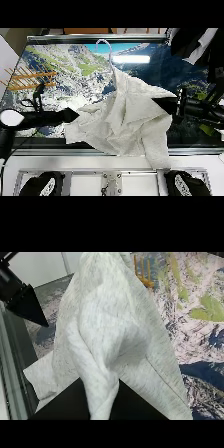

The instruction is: Fold the clothes and pants, and hang the long-sleeved shirts on hangers.

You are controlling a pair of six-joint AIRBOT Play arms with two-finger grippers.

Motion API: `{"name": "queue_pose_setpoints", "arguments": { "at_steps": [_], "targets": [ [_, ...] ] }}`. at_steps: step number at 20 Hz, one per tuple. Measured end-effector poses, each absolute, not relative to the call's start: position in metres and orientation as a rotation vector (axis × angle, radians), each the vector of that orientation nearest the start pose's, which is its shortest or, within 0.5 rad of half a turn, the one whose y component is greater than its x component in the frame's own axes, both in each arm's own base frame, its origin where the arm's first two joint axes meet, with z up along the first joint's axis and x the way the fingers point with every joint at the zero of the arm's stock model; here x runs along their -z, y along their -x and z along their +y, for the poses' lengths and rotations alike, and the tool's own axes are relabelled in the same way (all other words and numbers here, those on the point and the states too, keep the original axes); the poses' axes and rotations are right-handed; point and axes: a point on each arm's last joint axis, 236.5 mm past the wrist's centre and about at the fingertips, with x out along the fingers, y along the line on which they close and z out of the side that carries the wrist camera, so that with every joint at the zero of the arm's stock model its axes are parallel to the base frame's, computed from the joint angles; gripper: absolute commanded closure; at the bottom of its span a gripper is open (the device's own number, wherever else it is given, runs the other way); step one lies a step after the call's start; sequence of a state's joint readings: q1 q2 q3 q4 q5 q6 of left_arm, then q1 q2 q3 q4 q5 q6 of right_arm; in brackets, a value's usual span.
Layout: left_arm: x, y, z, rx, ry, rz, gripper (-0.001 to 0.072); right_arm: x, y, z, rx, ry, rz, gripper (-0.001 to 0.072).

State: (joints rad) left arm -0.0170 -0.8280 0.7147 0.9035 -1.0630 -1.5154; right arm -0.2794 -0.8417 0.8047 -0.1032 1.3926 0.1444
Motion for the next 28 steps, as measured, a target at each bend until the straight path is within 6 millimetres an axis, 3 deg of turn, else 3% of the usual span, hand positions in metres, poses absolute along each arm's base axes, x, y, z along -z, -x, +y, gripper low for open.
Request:
{"name": "queue_pose_setpoints", "arguments": {
  "at_steps": [7,14,16,17,18,19,23,28],
  "targets": [
    [-0.036,-0.307,-0.2,0.352,0.84,1.039,0.0021,-0.221,-0.294,0.156,-1.096,-0.101,0.191,0.0692],
    [-0.016,-0.305,-0.26,0.411,0.858,1.175,0.004,-0.221,-0.294,0.156,-1.096,-0.105,0.193,0.0692],
    [-0.012,-0.299,-0.273,0.429,0.846,1.203,0.034,-0.221,-0.294,0.156,-1.096,-0.104,0.193,0.0691],
    [-0.01,-0.297,-0.277,0.435,0.839,1.213,0.0407,-0.221,-0.294,0.156,-1.096,-0.104,0.193,0.069],
    [-0.009,-0.295,-0.28,0.439,0.837,1.219,0.0515,-0.221,-0.294,0.156,-1.096,-0.104,0.193,0.0688],
    [-0.008,-0.295,-0.281,0.44,0.834,1.222,0.0677,-0.221,-0.294,0.157,-1.098,-0.105,0.194,0.0688],
    [-0.008,-0.304,-0.273,0.418,0.845,1.201,0.0686,-0.222,-0.293,0.157,-1.097,-0.137,0.214,0.0692],
    [-0.031,-0.324,-0.214,0.358,0.837,1.122,0.0686,-0.231,-0.288,0.158,-1.084,-0.183,0.223,0.0694]
  ]
}}
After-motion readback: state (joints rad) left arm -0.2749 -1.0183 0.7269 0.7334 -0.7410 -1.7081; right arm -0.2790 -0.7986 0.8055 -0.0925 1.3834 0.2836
